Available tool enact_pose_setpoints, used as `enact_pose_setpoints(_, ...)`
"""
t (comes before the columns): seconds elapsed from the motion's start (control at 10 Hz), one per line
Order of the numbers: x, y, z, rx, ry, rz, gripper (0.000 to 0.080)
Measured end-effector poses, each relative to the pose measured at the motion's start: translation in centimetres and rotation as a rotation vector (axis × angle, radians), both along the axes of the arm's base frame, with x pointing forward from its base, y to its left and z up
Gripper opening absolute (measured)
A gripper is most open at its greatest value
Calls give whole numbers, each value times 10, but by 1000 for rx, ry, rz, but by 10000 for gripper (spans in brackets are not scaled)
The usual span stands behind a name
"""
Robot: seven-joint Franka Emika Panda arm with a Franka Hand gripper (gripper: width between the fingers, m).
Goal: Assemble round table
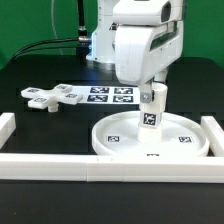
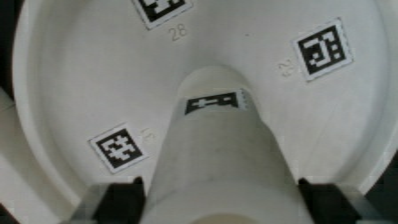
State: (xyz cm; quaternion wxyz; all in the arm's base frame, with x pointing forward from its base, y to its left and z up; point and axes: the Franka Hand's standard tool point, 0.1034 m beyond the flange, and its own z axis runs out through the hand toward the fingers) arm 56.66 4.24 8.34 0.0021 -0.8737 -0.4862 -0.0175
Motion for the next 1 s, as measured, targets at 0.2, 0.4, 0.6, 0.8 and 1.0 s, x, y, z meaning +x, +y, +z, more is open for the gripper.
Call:
enact_pose_setpoints(0.2,0,0,0,5,2,-138,409)
enact_pose_setpoints(0.4,0,-1,0,14,1,-289,409)
enact_pose_setpoints(0.6,-2,-5,-1,44,-9,-540,409)
enact_pose_setpoints(0.8,-4,-6,-2,86,-28,-808,409)
enact_pose_setpoints(1.0,-5,-6,-2,101,-28,-984,409)
